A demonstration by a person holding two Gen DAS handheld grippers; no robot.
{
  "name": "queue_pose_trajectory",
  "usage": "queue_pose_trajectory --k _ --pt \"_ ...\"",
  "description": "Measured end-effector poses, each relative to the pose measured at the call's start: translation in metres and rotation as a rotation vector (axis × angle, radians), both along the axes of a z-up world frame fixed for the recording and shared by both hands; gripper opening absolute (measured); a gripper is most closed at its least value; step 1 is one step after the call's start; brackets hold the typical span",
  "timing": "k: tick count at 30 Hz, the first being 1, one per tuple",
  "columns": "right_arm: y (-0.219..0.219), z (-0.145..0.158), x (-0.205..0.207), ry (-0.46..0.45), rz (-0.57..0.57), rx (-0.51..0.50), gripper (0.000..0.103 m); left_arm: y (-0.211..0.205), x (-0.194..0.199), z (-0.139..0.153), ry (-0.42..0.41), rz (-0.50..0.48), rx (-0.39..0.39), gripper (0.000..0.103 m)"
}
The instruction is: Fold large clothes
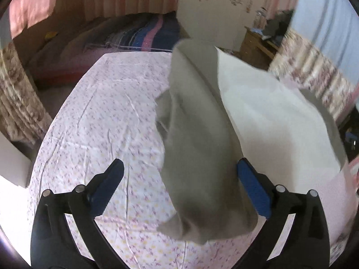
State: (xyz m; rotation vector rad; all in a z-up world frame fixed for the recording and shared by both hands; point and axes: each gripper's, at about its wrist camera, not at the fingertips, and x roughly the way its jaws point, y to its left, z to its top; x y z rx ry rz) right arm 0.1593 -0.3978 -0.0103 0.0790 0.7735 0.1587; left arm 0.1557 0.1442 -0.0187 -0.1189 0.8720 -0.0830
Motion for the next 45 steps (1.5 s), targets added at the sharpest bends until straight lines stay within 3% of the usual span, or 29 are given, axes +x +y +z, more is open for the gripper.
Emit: queue_pose_trajectory --k 5,9,14,19,22,23,24,25,26,27,29,31,33,35,36,38,40,41,43,44,45 --pt "0.024 -0.005 0.028 0.01 0.02 -0.081 0.08 -0.01 0.029 0.01 -0.004 -0.01 -0.019 0.1" --pt "0.03 -0.01 0.039 0.036 0.034 -0.155 0.08 -0.028 0.04 0.009 0.004 -0.06 0.024 0.1" --pt "0.022 -0.008 0.064 0.055 0.033 -0.135 0.08 -0.045 0.061 0.009 0.005 -0.096 0.126 0.1" --pt "0.005 -0.021 0.114 0.118 -0.042 -0.065 0.081 -0.046 0.106 0.006 0.062 -0.122 0.114 0.1" --pt "-0.006 -0.035 0.143 0.19 -0.091 0.033 0.08 -0.044 0.142 0.001 0.114 -0.13 0.055 0.099" --pt "-0.006 -0.042 0.15 0.224 -0.091 0.052 0.062 -0.044 0.155 -0.003 0.137 -0.133 0.027 0.092" --pt "-0.003 -0.045 0.154 0.233 -0.079 0.052 0.016 -0.044 0.164 -0.008 0.161 -0.139 0.015 0.066" --pt "0.003 -0.046 0.156 0.223 -0.065 0.031 0.002 -0.046 0.171 -0.014 0.184 -0.138 0.024 0.05" --pt "0.006 -0.045 0.156 0.206 -0.062 0.013 0.002 -0.049 0.175 -0.02 0.201 -0.125 0.055 0.021" --pt "0.014 -0.04 0.152 0.159 -0.058 -0.032 0.002 -0.05 0.175 -0.023 0.198 -0.122 0.071 0.012" --pt "0.024 -0.021 0.139 0.047 -0.042 -0.076 0.001 -0.051 0.164 -0.017 0.13 -0.12 0.088 0.005" --pt "0.029 0.018 0.113 -0.112 -0.032 -0.047 0.001 -0.047 0.146 0.001 0.033 -0.099 0.071 0.002" --pt "0.042 0.059 0.081 -0.285 -0.022 -0.091 0.001 -0.039 0.108 0.036 -0.148 -0.08 0.006 0.002" --pt "0.052 0.076 0.073 -0.346 -0.015 -0.156 0.001 -0.038 0.086 0.054 -0.258 -0.032 0.054 0.002" --pt "0.052 0.076 0.083 -0.324 -0.02 -0.174 0.001 -0.036 0.086 0.055 -0.262 -0.018 0.069 0.003" --pt "0.05 0.059 0.113 -0.224 -0.028 -0.2 0.002 -0.029 0.111 0.036 -0.137 -0.022 0.064 0.007" --pt "0.054 0.016 0.151 -0.076 -0.049 -0.304 0.002 -0.024 0.14 0.005 -0.014 -0.002 0.069 0.008" --pt "0.054 -0.005 0.164 -0.002 -0.052 -0.333 0.005 -0.026 0.157 -0.017 0.066 -0.001 0.107 0.009" --pt "0.047 -0.04 0.183 0.159 -0.064 -0.33 0.008 -0.029 0.174 -0.043 0.157 0.003 0.144 0.013" --pt "0.04 -0.039 0.182 0.168 -0.09 -0.298 0.015 -0.028 0.177 -0.048 0.191 -0.005 0.148 0.015" --pt "0.033 -0.032 0.176 0.151 -0.116 -0.27 0.026 -0.028 0.176 -0.042 0.183 0.0 0.165 0.024"
